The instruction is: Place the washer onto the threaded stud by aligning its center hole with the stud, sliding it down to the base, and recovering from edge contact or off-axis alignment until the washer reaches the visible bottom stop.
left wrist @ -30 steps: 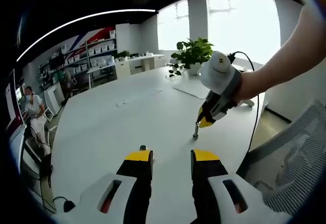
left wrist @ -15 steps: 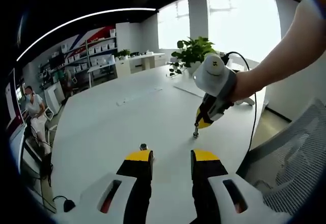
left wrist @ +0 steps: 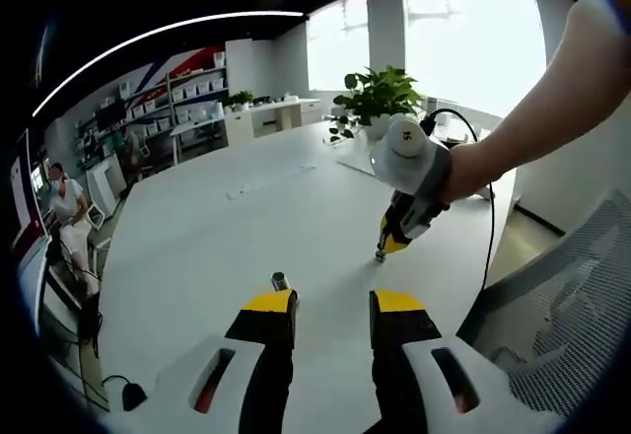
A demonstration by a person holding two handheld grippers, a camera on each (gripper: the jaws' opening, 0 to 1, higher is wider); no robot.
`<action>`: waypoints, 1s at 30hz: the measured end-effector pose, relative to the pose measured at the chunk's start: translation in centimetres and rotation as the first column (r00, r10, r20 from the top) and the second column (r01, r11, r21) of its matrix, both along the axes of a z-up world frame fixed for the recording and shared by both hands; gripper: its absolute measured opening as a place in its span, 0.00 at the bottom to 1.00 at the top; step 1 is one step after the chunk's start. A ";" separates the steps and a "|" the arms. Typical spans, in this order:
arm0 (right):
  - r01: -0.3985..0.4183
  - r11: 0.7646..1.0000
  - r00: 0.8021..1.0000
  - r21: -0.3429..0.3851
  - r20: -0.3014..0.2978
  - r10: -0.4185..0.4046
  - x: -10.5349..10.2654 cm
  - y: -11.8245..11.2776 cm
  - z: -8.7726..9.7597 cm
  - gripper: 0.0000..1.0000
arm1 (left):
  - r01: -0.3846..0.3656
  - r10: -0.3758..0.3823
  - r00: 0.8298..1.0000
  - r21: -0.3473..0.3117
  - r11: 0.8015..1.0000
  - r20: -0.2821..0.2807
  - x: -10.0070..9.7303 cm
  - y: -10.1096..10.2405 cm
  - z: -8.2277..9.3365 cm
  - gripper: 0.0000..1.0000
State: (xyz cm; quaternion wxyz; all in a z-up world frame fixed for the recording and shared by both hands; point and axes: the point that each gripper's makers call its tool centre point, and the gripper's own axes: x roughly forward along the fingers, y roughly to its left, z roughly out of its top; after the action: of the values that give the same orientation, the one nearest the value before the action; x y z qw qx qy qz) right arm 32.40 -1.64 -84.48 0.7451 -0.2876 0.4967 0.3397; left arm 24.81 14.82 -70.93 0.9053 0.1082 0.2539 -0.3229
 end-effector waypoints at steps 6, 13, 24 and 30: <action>0.003 1.000 1.000 -0.004 -0.012 -0.003 0.0 -0.2 -0.9 0.14 | 0.001 -0.001 1.000 0.005 1.000 -0.006 0.0 0.0 -0.2 0.28; -0.018 1.000 1.000 -0.021 -0.018 0.018 -0.3 -0.4 -1.4 0.15 | -0.003 0.003 1.000 0.011 1.000 -0.008 0.0 0.2 -0.3 0.28; 0.008 1.000 1.000 -0.007 -0.008 -0.008 -0.9 -0.9 -0.3 0.19 | -0.013 0.013 1.000 0.008 1.000 -0.003 0.2 0.3 -0.2 0.28; 0.071 0.996 0.997 0.056 0.025 -0.072 -1.5 -1.7 1.2 0.19 | -0.005 0.005 1.000 0.005 1.000 0.004 0.0 0.1 0.0 0.28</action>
State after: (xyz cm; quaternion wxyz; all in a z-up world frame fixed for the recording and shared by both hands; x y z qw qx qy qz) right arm 30.85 -3.37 -83.28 0.7709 -0.2537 0.4872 0.3225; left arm 24.85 14.89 -70.91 0.9064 0.1105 0.2531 -0.3198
